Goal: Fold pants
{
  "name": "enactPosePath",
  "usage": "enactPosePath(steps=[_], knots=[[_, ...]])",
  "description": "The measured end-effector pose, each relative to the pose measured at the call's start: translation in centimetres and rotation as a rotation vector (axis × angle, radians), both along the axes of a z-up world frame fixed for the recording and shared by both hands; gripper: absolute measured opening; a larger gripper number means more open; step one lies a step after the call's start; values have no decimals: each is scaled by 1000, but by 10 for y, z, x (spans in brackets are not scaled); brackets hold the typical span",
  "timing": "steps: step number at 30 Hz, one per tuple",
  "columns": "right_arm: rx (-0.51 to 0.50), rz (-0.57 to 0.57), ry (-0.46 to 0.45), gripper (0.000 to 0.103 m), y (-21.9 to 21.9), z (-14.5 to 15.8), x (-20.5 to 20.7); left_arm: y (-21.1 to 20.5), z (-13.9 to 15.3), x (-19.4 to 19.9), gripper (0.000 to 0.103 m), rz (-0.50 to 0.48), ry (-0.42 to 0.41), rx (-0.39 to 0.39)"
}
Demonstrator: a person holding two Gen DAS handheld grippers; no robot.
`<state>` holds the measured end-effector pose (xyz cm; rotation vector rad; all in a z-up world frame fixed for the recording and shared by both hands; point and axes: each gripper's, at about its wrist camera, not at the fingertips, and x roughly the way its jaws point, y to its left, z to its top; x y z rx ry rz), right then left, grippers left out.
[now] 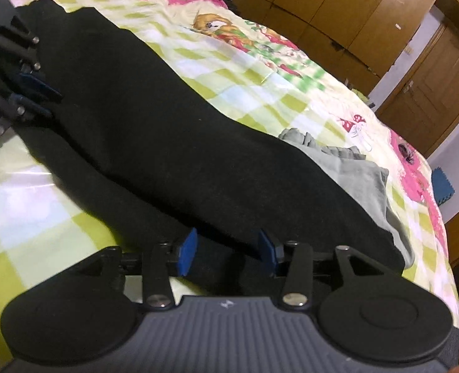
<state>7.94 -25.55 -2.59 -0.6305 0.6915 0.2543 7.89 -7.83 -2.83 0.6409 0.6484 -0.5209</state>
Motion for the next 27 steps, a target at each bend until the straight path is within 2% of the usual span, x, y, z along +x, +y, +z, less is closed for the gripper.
enactPosePath(steps=[7,10,11,12,13,14,17,21,25,27], knots=[[-77,70,-20,46,4,-10,6,12,25,18,31,63,31,-132],[-64,31,-36,43,2,-13,17,13,31,20,31,70,33,-154],[-47,5,-35,41,0,-12,21,14,32,20,31,68,29,-154],[-17,-24,-32,29,-4,-8,25,14,33,18,31,66,22,-152],[9,-46,-28,12,-9,-3,28,14,32,17,31,59,23,-147],[31,-68,-32,8,-16,2,29,14,31,16,31,53,26,-141],[1,-114,-81,7,-26,13,29,8,23,15,29,39,26,-111],[20,-134,-107,3,-27,32,24,7,29,14,25,39,30,-135],[-19,-91,-156,3,-15,47,-13,18,41,-6,24,-1,29,-130],[-9,-91,-140,3,-15,42,-25,19,34,-15,24,-22,43,-98]])
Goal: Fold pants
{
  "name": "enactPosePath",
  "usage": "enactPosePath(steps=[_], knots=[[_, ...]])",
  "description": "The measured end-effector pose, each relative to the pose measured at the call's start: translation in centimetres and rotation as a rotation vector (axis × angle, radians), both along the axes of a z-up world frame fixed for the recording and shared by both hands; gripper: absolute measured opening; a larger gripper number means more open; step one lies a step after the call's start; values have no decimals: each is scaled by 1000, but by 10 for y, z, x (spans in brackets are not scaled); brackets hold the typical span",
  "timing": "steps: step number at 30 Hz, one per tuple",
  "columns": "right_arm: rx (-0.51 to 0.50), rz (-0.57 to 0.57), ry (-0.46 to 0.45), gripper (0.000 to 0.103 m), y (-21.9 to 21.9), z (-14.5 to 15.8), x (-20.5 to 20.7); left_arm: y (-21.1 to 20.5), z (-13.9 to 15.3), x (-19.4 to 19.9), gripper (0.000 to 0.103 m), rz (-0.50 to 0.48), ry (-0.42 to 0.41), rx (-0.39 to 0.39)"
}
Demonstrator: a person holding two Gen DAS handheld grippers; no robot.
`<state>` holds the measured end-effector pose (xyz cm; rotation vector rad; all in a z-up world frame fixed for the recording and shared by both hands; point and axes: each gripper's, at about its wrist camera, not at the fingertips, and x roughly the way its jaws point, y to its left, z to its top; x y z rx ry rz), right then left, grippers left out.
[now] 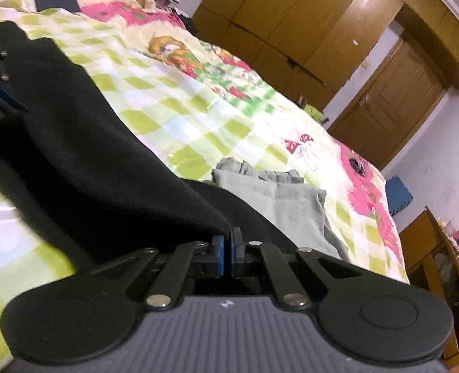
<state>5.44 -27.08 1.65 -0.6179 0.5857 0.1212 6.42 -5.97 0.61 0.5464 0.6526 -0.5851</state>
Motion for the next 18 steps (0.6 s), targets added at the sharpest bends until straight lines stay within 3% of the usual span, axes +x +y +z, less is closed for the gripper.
enactPosePath(steps=[4,8,10,15,18], knots=[[27,-43,80,6,-3,-33,14,-8,-28,0,24,-7,44,76],[73,-57,83,13,-8,-25,9,-9,-26,-4,25,-37,33,104],[62,-68,69,35,-15,-17,-2,-7,-24,-5,25,-49,38,109],[185,-205,60,37,-54,-2,-13,-5,-23,-8,25,-34,22,97],[153,-288,37,37,-75,-6,-3,-10,-23,-6,25,-19,-3,99]])
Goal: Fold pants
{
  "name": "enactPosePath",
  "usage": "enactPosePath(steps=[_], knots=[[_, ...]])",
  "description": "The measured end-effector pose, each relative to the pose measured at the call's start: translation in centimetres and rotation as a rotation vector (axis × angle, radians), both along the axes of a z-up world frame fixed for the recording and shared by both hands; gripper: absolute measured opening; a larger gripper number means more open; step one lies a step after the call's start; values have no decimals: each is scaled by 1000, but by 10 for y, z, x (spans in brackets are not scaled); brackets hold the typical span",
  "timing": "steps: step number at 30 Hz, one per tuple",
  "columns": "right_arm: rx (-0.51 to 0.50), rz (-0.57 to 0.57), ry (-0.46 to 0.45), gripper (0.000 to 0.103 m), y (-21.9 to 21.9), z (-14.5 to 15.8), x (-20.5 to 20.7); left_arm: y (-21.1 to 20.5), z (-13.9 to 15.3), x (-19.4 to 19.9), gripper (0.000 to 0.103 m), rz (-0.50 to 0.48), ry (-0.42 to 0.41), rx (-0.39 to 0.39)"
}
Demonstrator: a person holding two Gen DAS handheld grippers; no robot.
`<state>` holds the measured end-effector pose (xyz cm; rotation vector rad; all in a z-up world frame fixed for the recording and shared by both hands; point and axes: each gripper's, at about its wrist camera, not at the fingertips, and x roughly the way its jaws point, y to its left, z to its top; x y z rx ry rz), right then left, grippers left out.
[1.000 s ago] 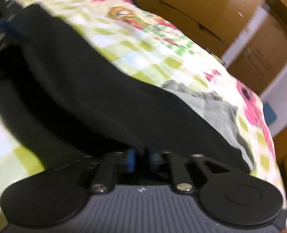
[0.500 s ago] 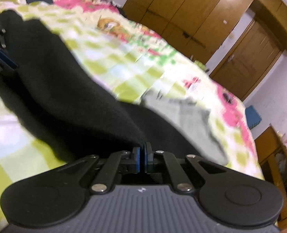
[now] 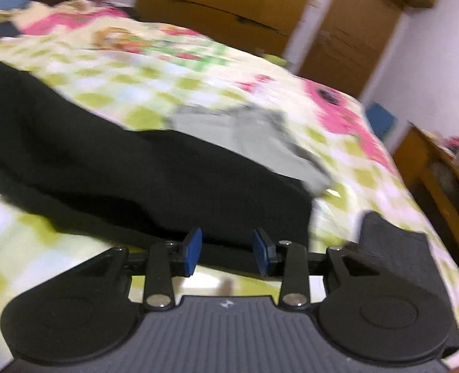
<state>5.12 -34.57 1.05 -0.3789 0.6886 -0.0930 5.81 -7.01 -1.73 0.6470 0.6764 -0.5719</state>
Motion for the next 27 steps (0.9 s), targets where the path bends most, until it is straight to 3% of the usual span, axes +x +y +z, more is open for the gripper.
enactPosePath(steps=[3,9,19,23,26,27], knots=[[-62,11,27,37,-4,-7,9,-9,-2,5,25,6,-30,9],[-203,196,35,39,28,-22,6,-27,-2,21,25,29,-58,-12],[-179,344,40,44,51,-26,1,-40,16,3,26,-47,-34,-101],[-166,333,27,44,63,-34,19,-65,17,-1,26,-99,-51,-124],[-143,284,17,41,64,-33,35,-88,11,2,28,-133,-55,-122],[-103,271,20,30,60,-28,38,-95,9,2,28,-142,-67,-115]])
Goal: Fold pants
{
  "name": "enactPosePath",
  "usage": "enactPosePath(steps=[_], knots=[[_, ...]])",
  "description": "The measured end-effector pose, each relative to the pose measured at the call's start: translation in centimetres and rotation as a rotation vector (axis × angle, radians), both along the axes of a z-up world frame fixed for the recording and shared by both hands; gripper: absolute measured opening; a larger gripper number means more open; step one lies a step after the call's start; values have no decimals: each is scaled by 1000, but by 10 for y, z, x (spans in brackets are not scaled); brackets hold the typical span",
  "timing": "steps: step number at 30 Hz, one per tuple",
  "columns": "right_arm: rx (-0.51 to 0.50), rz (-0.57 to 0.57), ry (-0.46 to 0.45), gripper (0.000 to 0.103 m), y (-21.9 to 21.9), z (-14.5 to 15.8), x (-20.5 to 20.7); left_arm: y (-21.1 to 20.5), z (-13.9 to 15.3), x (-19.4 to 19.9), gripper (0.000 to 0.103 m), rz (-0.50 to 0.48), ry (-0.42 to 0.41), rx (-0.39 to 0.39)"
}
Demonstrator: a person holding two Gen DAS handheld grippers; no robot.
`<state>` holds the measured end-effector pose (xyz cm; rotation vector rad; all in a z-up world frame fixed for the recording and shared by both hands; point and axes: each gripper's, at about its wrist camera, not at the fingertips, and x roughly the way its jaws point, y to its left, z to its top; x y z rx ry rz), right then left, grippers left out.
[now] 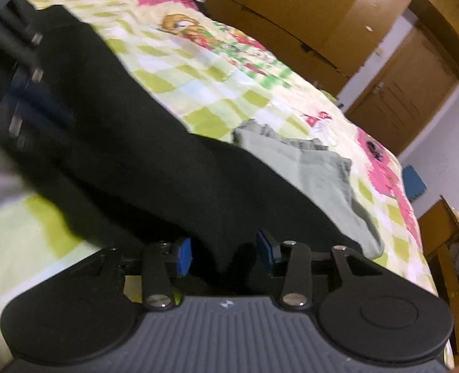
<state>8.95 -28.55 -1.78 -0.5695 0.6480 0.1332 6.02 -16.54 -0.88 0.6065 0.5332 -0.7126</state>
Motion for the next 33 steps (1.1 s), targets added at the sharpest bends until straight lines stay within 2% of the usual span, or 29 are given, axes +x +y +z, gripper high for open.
enactPosePath(steps=[1,2,5,7,9,13,15,17,18,20,22,27,30,33], knots=[[59,-12,15,11,-5,6,3,-6,-2,0,29,-4,-17,3],[108,-18,23,6,-9,12,3,-13,-4,1,29,1,-39,6],[162,-30,8,5,-13,26,-4,-29,-10,3,41,38,-120,14],[213,-40,4,5,-17,36,-7,-41,-15,-3,55,44,-207,42],[233,-43,-15,5,-17,43,-8,-48,-18,-13,63,30,-296,59],[275,-47,-13,5,-20,46,-10,-57,-18,-20,64,9,-354,61],[262,-36,-14,5,-20,45,-12,-60,-19,-11,61,24,-328,69],[244,-26,-14,5,-20,43,-17,-58,-17,3,39,61,-273,63],[246,-23,-8,5,-20,42,-19,-55,-15,11,23,78,-239,66],[233,-24,-14,6,-23,36,-26,-45,-9,22,23,90,-165,37],[199,-33,-19,16,-25,27,-34,-35,-1,27,23,90,-121,6],[78,-99,-57,21,-31,6,-46,-27,18,25,22,90,-74,-55],[58,-161,-68,26,-43,0,-39,-29,21,26,22,89,-60,-62],[43,-197,-76,26,-55,-3,-28,-27,20,28,22,87,-44,-65]])
